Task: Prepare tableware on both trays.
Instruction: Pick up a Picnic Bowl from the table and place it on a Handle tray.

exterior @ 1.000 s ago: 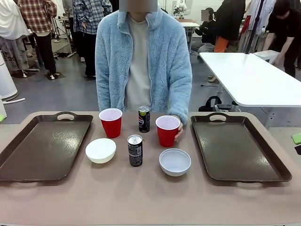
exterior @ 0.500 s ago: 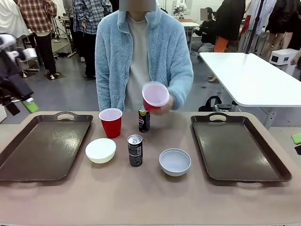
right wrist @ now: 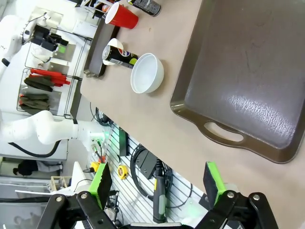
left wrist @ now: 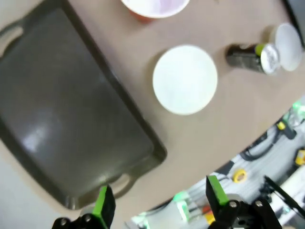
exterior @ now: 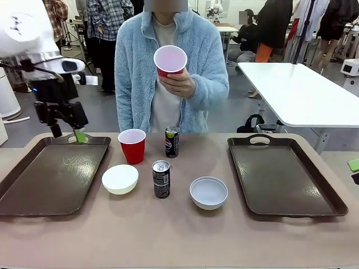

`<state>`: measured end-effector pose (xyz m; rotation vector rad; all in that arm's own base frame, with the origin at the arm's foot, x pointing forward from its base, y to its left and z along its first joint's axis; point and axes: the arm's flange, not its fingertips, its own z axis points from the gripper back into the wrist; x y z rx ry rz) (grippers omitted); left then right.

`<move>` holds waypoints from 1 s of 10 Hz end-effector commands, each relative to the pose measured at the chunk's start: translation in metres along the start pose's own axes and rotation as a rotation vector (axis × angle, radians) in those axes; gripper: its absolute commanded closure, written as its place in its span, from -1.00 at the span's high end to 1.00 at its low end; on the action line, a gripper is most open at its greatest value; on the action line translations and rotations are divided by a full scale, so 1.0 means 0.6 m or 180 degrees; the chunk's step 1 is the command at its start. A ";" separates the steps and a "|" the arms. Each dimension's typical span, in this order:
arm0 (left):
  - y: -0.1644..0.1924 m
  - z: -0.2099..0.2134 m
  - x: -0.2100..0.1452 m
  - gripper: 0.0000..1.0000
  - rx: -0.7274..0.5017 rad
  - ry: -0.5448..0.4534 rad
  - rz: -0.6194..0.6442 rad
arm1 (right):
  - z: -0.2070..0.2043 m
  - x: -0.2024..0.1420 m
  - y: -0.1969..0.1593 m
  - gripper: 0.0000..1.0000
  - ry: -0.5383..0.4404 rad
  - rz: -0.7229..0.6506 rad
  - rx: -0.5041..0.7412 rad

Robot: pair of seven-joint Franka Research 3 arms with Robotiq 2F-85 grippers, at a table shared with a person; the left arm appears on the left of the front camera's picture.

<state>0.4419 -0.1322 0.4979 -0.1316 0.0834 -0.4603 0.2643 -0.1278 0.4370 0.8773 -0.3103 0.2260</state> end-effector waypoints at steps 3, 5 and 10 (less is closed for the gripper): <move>-0.008 -0.087 0.013 1.00 0.0246 -0.0375 0.0145 | 0.000 0.004 -0.002 1.00 -0.0056 0.0038 0.0095; -0.024 -0.124 0.020 1.00 0.0295 -0.0499 0.0136 | 0.000 0.004 -0.002 1.00 -0.0056 0.0038 0.0095; -0.048 -0.215 0.054 1.00 0.0516 -0.0522 0.0289 | 0.000 0.004 -0.002 1.00 -0.0056 0.0038 0.0095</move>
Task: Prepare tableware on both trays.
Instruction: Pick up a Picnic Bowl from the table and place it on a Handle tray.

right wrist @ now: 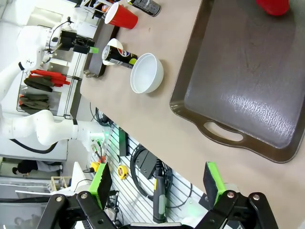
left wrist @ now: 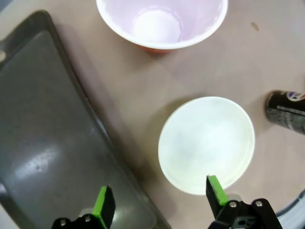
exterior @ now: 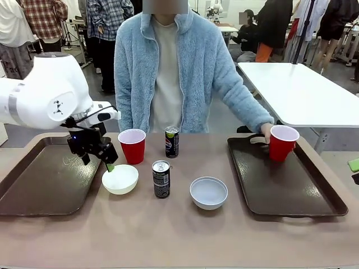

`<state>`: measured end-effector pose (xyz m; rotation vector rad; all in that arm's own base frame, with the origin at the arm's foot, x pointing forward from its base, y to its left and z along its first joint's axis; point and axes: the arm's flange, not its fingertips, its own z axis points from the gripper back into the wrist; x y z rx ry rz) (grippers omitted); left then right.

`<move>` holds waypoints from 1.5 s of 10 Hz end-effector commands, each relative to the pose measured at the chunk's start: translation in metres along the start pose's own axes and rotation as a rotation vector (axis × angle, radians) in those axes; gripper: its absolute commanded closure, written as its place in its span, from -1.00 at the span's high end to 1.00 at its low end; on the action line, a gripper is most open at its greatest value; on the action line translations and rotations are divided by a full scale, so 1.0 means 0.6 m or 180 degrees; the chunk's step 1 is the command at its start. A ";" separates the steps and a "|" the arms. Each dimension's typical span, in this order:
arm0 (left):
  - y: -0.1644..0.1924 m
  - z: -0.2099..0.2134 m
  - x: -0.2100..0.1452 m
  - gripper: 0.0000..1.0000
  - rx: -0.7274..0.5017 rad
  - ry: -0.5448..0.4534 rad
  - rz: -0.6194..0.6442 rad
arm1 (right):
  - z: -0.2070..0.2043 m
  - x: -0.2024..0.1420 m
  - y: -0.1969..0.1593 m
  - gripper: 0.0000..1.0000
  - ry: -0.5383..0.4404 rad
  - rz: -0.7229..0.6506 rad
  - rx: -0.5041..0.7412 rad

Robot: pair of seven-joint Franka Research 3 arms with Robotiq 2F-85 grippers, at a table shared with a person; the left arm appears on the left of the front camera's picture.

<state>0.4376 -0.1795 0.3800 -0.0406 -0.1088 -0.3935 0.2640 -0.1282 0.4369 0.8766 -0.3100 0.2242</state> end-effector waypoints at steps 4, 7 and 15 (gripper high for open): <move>-0.017 -0.050 0.032 0.95 0.0037 0.0057 0.0011 | 0.000 0.004 -0.001 1.00 -0.0055 0.0043 0.0098; -0.019 -0.061 0.038 -0.98 0.0006 0.0135 -0.0013 | 0.000 0.004 -0.001 1.00 -0.0055 0.0043 0.0098; -0.020 -0.058 0.035 -1.00 0.0057 0.0324 0.0084 | 0.000 0.004 -0.001 1.00 -0.0055 0.0043 0.0098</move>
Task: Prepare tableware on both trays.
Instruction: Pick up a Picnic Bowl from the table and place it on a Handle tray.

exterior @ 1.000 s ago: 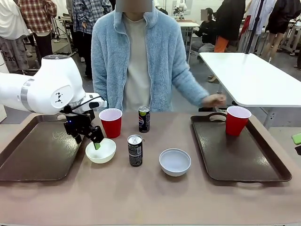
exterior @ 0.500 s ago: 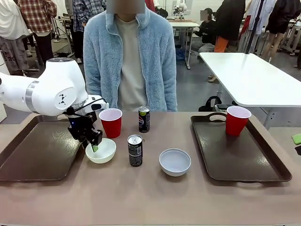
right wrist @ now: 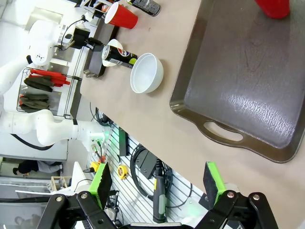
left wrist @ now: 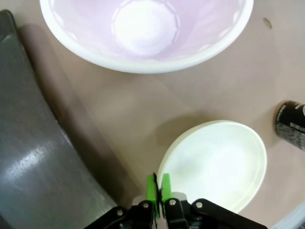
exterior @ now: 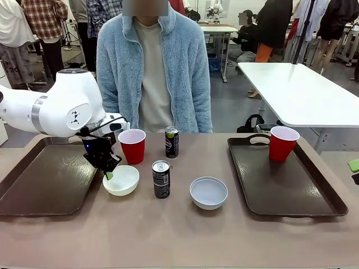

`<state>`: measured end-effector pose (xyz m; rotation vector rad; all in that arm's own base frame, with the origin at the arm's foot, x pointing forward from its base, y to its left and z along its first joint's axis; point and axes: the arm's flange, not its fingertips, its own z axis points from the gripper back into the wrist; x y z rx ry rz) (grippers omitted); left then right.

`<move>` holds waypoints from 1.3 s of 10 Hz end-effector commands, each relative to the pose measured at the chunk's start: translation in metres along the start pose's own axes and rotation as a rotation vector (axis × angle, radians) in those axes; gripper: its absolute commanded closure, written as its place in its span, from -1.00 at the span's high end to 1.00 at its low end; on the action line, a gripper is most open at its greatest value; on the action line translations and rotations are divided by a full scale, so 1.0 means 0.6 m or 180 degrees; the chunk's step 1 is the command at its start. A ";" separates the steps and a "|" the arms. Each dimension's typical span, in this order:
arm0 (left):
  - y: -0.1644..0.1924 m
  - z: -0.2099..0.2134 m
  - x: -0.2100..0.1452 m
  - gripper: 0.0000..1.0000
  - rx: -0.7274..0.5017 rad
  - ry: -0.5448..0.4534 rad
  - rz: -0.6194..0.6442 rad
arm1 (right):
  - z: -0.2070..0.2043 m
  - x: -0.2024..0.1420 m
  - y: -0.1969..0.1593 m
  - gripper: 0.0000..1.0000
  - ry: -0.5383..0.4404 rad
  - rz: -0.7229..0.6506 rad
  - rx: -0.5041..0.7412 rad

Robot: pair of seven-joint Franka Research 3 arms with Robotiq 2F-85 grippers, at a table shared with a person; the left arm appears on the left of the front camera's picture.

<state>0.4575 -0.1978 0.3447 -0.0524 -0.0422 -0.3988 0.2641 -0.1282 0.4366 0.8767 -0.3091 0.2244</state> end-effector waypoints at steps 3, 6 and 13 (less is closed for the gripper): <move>-0.027 0.080 -0.021 -1.00 -0.0036 0.0304 0.0152 | 0.000 0.004 -0.001 1.00 -0.0058 0.0044 0.0097; -0.032 0.209 -0.058 -1.00 -0.0081 0.0111 0.0213 | 0.000 0.004 -0.001 1.00 -0.0058 0.0044 0.0097; 0.180 0.246 -0.203 -1.00 -0.0110 0.0037 0.0591 | 0.000 0.004 -0.001 1.00 -0.0058 0.0044 0.0097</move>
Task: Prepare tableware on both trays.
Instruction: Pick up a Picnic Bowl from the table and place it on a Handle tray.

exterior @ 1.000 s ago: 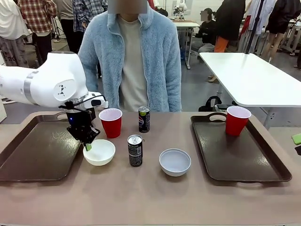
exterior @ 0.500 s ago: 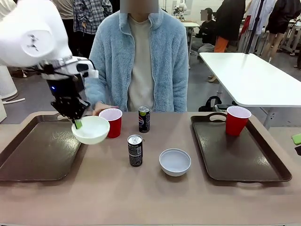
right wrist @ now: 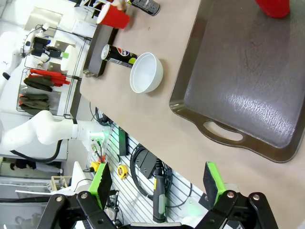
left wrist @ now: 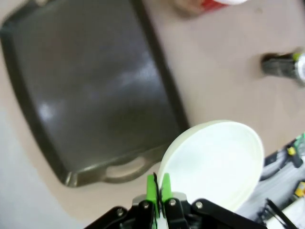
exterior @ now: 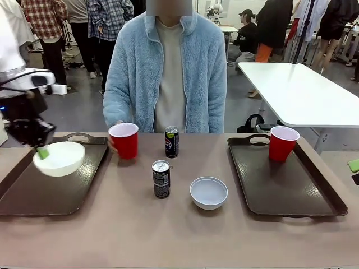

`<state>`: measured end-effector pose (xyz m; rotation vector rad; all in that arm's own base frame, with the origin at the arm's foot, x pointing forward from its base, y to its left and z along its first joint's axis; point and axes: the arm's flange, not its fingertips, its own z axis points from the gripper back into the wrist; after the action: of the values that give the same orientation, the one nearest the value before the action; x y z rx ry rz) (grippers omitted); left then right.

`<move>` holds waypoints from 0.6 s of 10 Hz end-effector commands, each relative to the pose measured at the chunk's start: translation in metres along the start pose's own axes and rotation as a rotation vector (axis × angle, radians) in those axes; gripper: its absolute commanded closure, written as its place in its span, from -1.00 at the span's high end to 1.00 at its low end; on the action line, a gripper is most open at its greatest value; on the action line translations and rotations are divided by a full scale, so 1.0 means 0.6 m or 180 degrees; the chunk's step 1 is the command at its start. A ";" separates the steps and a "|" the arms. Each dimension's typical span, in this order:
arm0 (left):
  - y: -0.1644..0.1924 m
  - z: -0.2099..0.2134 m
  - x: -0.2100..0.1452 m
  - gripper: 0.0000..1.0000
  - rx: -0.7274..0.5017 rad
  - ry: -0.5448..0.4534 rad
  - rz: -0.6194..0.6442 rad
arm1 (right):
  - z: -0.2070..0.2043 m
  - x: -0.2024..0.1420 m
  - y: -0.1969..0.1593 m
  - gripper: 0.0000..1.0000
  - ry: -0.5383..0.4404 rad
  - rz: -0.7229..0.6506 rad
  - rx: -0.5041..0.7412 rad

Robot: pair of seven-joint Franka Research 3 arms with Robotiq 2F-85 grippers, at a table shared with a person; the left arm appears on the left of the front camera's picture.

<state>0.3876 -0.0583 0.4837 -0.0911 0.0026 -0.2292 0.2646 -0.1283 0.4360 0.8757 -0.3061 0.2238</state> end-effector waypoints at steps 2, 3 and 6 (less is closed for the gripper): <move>0.076 -0.027 -0.020 -1.00 0.0035 -0.0148 0.0261 | 0.001 0.004 0.000 1.00 -0.0066 0.0049 0.0100; 0.091 -0.042 -0.016 -1.00 0.0017 -0.0156 0.0305 | 0.001 0.004 0.000 1.00 -0.0066 0.0049 0.0100; 0.009 -0.064 -0.127 -1.00 0.0116 0.0252 -0.0352 | 0.001 0.004 0.000 1.00 -0.0066 0.0049 0.0100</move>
<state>0.3529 -0.0267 0.4388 -0.0892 0.0597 -0.2343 0.2647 -0.1282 0.4359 0.8750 -0.3056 0.2241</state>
